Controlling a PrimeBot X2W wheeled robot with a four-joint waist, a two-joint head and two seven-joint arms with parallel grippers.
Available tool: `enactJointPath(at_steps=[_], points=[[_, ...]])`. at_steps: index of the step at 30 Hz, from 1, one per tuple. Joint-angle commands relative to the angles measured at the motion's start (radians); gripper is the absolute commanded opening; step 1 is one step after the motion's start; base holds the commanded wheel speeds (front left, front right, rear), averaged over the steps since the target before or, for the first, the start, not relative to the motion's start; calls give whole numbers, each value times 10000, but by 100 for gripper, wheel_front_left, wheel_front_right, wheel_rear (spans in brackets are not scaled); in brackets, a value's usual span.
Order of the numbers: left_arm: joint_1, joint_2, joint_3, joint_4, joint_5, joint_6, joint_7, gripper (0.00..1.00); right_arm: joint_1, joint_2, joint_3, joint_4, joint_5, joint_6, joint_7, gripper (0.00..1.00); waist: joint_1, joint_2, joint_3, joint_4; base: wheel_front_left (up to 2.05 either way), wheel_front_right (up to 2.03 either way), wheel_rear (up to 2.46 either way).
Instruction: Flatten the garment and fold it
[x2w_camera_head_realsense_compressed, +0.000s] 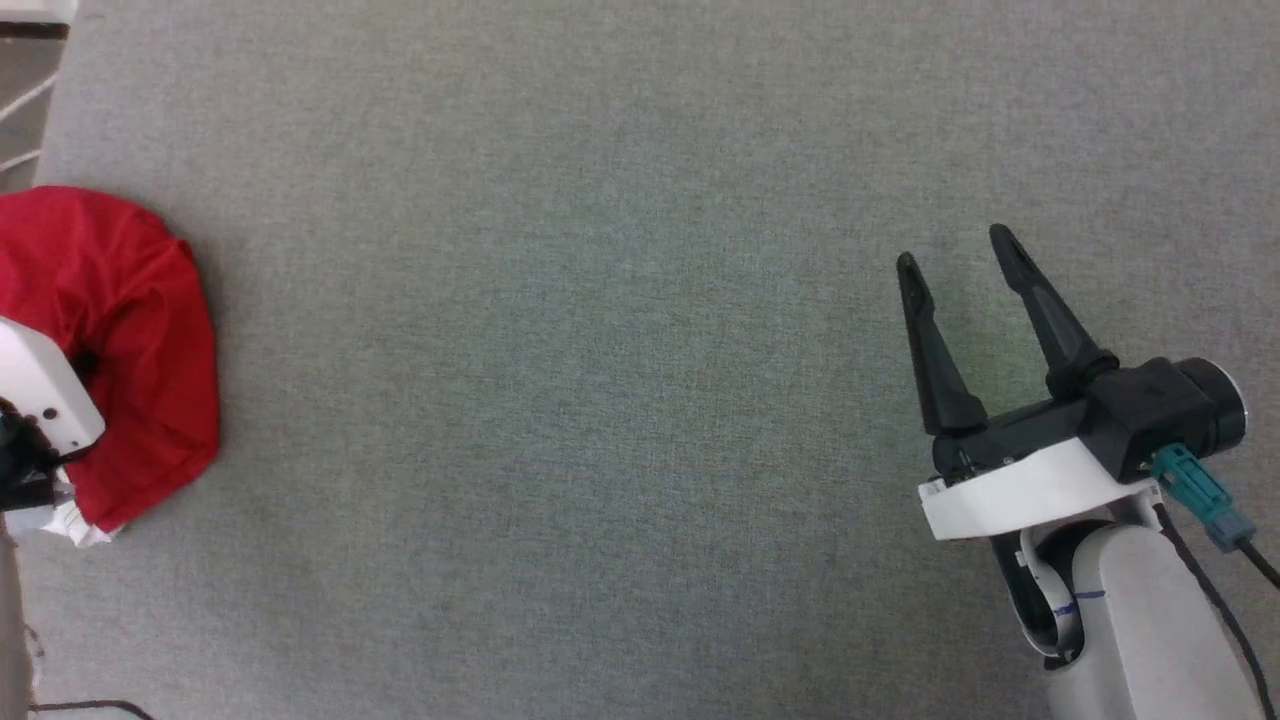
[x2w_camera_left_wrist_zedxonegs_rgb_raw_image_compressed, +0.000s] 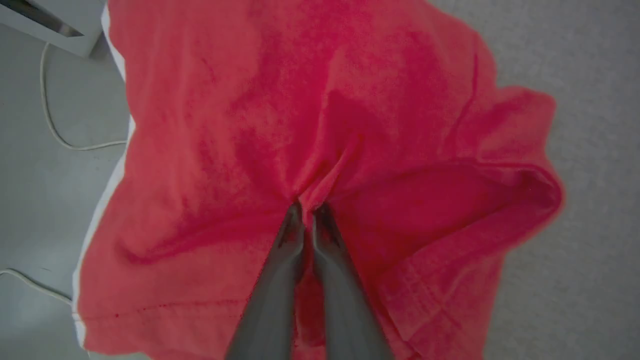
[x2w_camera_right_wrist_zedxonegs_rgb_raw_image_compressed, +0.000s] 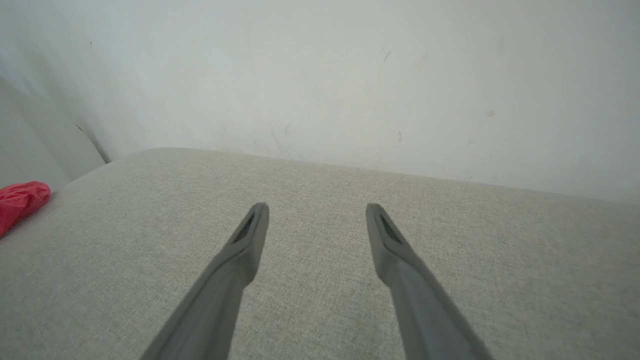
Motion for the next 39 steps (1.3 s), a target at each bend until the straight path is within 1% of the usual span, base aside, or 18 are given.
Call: enactJointPath(at_steps=[1, 3, 5, 6, 10, 11, 13, 15, 18, 21, 23, 28, 35, 39], points=[[-238, 260, -35, 130, 128, -30, -248, 0, -170, 13, 49, 70, 95, -9, -125, 100, -1, 0, -257, 55, 0, 0, 0], [-336, 421, -179, 16, 430, -18, -852, 0, -58, 13, 0, 178, 184, -9, -178, 100, -1, 0, -586, 72, 0, 0, 0], [-517, 485, -247, -110, 715, 151, -1593, 0, 65, 13, -67, 280, 295, -9, -257, 100, -1, 0, -944, 87, 0, 0, 0], [-613, 515, -325, -129, 836, 156, -1871, 0, 139, 13, -103, 337, 367, -9, -286, 100, -1, 0, -1115, 93, 0, 0, 0], [-1215, 612, -590, -336, 1393, 257, -3572, 0, 473, 13, -266, 524, 640, -9, -427, 100, -1, 0, -1870, 74, 0, 0, 0], [-1367, 567, -735, -421, 1506, 208, -3976, 0, 575, 13, -316, 563, 693, -9, -453, 100, -1, 0, -2053, 66, 0, 0, 0], [-1733, 246, -885, -596, 1390, 67, -4777, 0, 815, 13, -551, 633, 745, -9, -478, 100, -1, 0, -2380, 79, 0, 0, 0], [-2013, 110, -1152, -734, 1511, -27, -5578, 0, 977, 13, -655, 655, 805, -9, -498, 100, -1, 0, -2625, -7, 0, 0, 0], [-2325, -72, -1557, -879, 1728, -106, -6616, 0, 1170, 13, -732, 692, 917, -9, -534, 100, -1, 0, -2973, -288, 0, 0, 0], [-2565, -347, -1993, -1044, 1983, -137, -7438, 0, 1364, 13, -825, 660, 978, -9, -543, 100, -1, 0, -3236, -650, 0, 0, 0], [-2714, -648, -2184, -1101, 2006, -143, -7854, 0, 1494, 13, -961, 620, 971, -9, -519, 100, -1, 0, -3356, -896, 0, 0, 0], [-2679, -1793, -2871, -1241, 1887, -177, -8428, 0, 1788, 13, -1387, 488, 946, -9, -403, 100, -1, 0, -3622, -1556, 0, 0, 0], [-1802, -3539, -4158, -1458, 1554, -233, -8615, 0, 2028, 13, -1611, 146, 981, -9, -170, 100, -1, 0, -3576, -2570, 0, 0, 0], [-940, -4098, -4935, -1373, 1264, -249, -8688, 0, 2149, 13, -1705, 59, 1123, -9, -119, 100, -1, 0, -3379, -2962, 0, 0, 0]])
